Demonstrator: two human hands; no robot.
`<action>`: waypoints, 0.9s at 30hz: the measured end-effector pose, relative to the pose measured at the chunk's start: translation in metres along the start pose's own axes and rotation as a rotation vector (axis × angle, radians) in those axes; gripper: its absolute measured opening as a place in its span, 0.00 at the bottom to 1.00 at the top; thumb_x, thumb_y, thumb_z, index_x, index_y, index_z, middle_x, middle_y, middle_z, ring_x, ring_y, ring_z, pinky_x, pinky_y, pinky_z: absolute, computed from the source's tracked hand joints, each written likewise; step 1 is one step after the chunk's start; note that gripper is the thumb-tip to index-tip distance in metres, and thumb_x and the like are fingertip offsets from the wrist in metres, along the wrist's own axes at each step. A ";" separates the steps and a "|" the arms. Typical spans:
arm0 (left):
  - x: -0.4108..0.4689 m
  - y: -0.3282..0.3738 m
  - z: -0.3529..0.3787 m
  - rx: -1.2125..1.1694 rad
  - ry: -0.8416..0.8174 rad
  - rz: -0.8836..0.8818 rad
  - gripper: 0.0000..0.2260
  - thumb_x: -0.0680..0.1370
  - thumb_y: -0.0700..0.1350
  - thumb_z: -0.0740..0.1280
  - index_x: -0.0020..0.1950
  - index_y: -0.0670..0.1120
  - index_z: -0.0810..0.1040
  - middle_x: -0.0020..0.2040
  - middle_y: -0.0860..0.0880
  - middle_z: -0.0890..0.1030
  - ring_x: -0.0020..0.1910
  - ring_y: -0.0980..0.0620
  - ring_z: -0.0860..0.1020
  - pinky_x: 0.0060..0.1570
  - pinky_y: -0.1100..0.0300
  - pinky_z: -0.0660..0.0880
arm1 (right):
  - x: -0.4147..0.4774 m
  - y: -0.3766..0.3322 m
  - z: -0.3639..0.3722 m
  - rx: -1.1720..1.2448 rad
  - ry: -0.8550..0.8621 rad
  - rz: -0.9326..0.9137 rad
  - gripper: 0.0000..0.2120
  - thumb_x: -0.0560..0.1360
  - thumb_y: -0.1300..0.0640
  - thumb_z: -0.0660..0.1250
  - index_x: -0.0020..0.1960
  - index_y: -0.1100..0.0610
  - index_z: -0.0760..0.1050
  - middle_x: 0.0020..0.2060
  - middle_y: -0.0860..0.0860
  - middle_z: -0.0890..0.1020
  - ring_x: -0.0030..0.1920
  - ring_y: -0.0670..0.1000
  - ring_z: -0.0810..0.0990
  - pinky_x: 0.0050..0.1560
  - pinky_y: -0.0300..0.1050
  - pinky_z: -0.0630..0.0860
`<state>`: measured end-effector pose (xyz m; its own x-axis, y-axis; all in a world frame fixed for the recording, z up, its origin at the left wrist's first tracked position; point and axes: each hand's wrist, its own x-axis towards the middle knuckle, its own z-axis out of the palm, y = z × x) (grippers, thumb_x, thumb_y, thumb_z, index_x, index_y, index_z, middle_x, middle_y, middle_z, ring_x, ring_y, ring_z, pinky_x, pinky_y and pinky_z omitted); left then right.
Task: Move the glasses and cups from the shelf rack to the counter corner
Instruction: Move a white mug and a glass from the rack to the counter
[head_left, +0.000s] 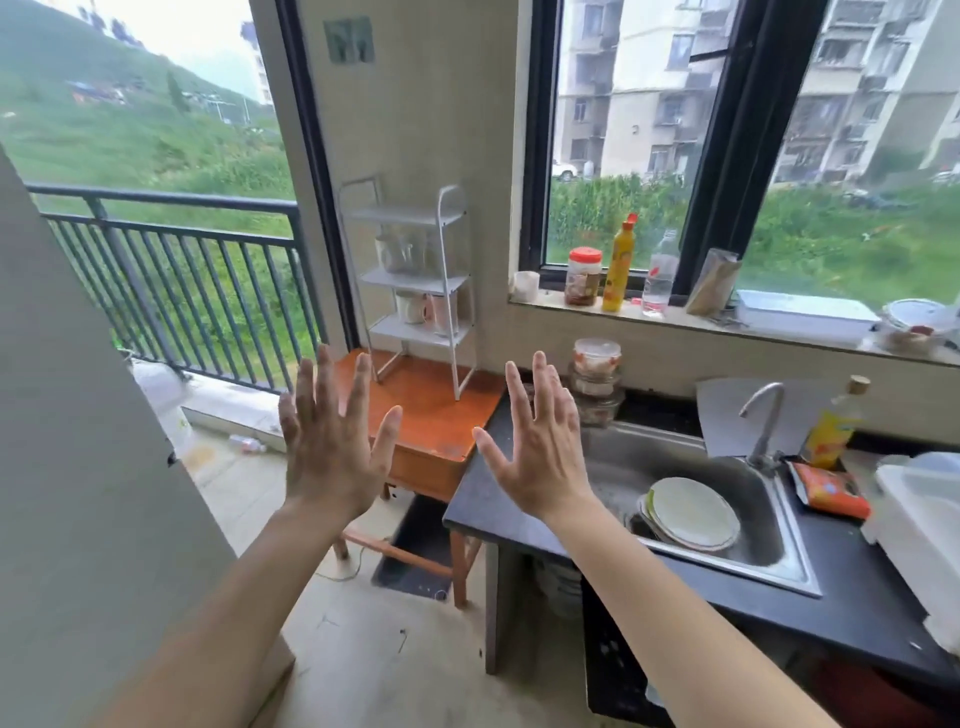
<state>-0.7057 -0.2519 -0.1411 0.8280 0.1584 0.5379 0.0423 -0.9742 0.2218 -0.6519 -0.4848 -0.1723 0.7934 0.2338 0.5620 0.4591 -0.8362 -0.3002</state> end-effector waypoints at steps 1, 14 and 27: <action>0.014 -0.006 0.012 0.000 -0.002 -0.015 0.33 0.80 0.64 0.47 0.82 0.52 0.50 0.82 0.43 0.43 0.81 0.43 0.42 0.76 0.39 0.45 | 0.017 0.005 0.016 0.007 -0.004 -0.007 0.41 0.79 0.36 0.58 0.83 0.52 0.44 0.82 0.59 0.45 0.81 0.63 0.49 0.78 0.61 0.52; 0.245 -0.064 0.134 0.048 -0.101 -0.106 0.35 0.78 0.69 0.40 0.82 0.56 0.42 0.82 0.46 0.37 0.80 0.46 0.39 0.77 0.43 0.44 | 0.256 0.057 0.151 0.098 -0.050 -0.002 0.40 0.80 0.37 0.60 0.82 0.55 0.50 0.82 0.61 0.51 0.80 0.63 0.54 0.76 0.59 0.58; 0.368 -0.150 0.268 -0.115 -0.239 -0.069 0.32 0.81 0.64 0.49 0.82 0.52 0.49 0.82 0.43 0.47 0.81 0.45 0.43 0.77 0.47 0.44 | 0.351 0.066 0.285 0.155 -0.197 0.103 0.35 0.81 0.42 0.60 0.82 0.53 0.53 0.79 0.56 0.61 0.77 0.56 0.63 0.71 0.52 0.69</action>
<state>-0.2572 -0.0905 -0.1945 0.9344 0.1682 0.3141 0.0511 -0.9356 0.3493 -0.2294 -0.3163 -0.2140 0.8948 0.2558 0.3659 0.4152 -0.7780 -0.4714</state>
